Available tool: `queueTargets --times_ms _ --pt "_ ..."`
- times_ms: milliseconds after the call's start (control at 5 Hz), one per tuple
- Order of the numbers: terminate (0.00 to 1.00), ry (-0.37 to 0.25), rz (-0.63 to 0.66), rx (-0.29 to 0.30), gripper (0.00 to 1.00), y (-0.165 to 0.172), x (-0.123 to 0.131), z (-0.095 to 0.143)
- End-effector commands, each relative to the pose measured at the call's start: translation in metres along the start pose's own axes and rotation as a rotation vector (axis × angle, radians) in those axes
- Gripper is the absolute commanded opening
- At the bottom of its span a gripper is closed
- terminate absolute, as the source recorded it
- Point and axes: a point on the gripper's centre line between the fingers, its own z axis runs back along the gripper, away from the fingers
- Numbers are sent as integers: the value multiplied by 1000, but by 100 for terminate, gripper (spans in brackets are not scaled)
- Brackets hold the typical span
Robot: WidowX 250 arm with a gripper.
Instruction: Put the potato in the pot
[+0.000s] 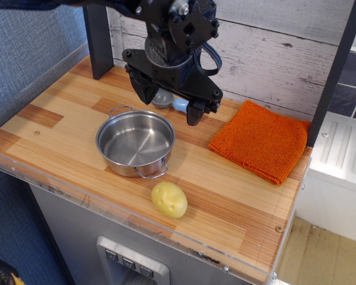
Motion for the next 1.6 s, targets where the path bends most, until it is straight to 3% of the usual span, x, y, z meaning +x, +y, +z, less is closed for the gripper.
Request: queueTargets --times_ms 0,400,800,1200,1400 --pt "0 0 0 0 100 0 0 0" --pt "0 -29 106 53 100 -21 -15 2" --pt "0 2 395 92 100 -51 -32 6" --pt "0 50 746 -5 100 -59 -56 6" --pt "0 16 887 -76 100 -54 -71 0"
